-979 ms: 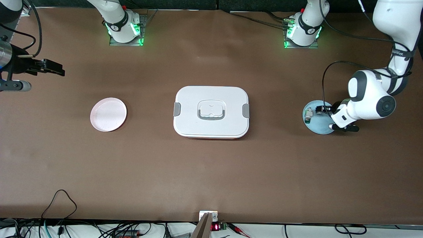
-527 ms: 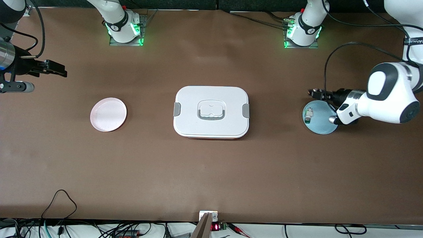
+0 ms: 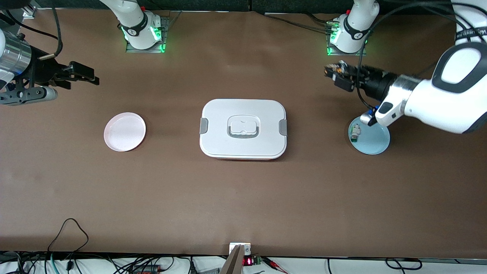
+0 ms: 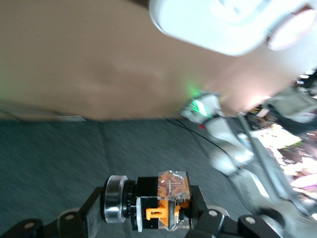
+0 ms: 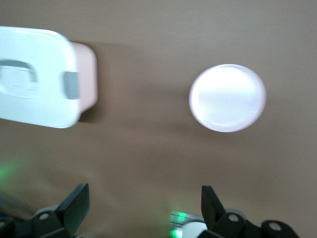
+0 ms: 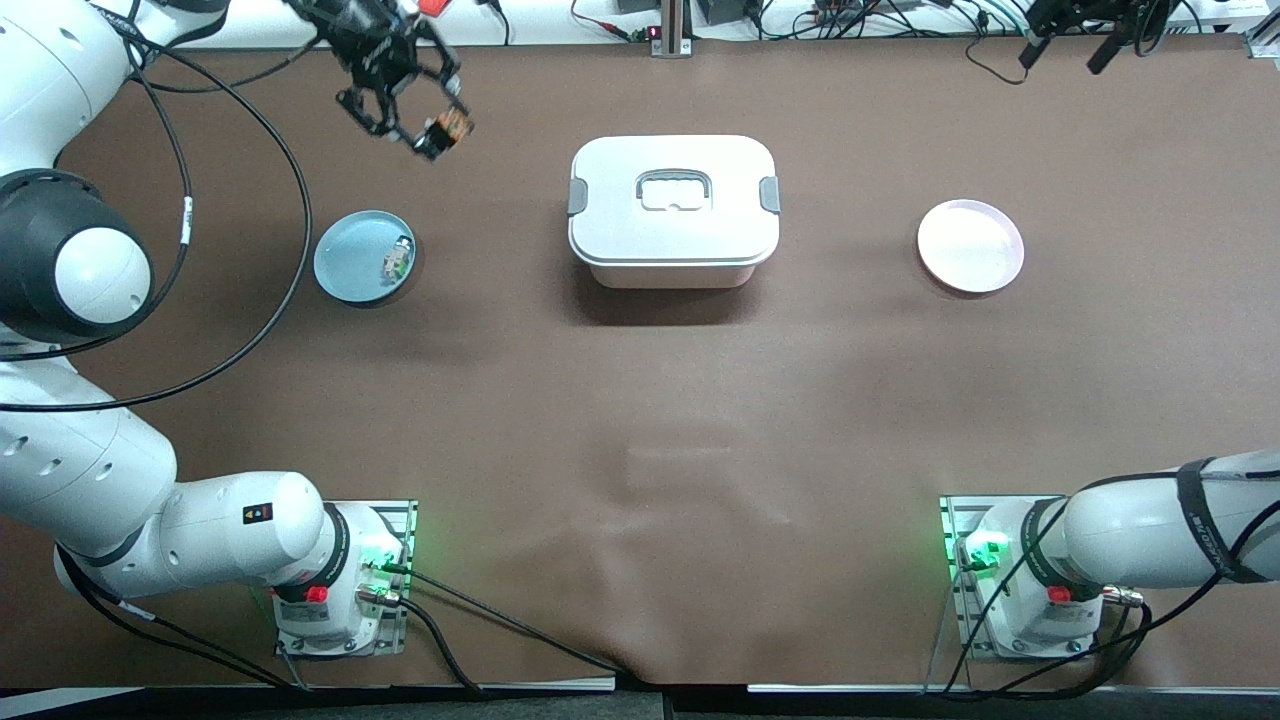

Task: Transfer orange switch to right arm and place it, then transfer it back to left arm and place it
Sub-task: 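Carry the switch above the box while the right gripper reaches toward it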

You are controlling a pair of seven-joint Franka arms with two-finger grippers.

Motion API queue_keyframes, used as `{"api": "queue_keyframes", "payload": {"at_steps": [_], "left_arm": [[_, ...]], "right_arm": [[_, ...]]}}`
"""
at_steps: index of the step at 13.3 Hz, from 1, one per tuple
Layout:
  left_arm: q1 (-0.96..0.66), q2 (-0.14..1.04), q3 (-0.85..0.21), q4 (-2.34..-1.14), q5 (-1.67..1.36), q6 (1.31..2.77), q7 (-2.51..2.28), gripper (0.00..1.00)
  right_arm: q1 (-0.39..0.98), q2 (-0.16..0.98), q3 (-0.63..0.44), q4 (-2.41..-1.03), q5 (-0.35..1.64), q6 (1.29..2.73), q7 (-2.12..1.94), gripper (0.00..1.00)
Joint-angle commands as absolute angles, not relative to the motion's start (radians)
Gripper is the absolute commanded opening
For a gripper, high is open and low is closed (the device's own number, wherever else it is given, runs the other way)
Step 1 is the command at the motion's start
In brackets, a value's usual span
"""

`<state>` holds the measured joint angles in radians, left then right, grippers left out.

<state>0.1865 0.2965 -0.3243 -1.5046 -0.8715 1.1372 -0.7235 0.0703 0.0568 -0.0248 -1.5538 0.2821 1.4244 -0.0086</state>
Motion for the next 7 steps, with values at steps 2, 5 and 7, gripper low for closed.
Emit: {"api": "queue_keyframes", "payload": {"at_steps": [2, 5, 7], "left_arm": [[0.190, 0.293, -0.411, -1.430, -1.087, 1.156, -0.931, 0.12], [0.190, 0.298, -0.481, -1.445, -1.227, 1.346, -1.099, 0.12], [0.170, 0.337, -0.537, -1.448, -1.247, 1.442, -1.149, 0.12]], "right_arm": [[0.055, 0.070, -0.031, -1.548, 0.490, 1.463, -0.017, 1.00], [0.069, 0.092, -0.026, -1.554, 0.609, 1.489, -0.020, 1.00], [0.071, 0.086, -0.006, -1.601, 0.658, 1.535, -0.020, 1.00]]}}
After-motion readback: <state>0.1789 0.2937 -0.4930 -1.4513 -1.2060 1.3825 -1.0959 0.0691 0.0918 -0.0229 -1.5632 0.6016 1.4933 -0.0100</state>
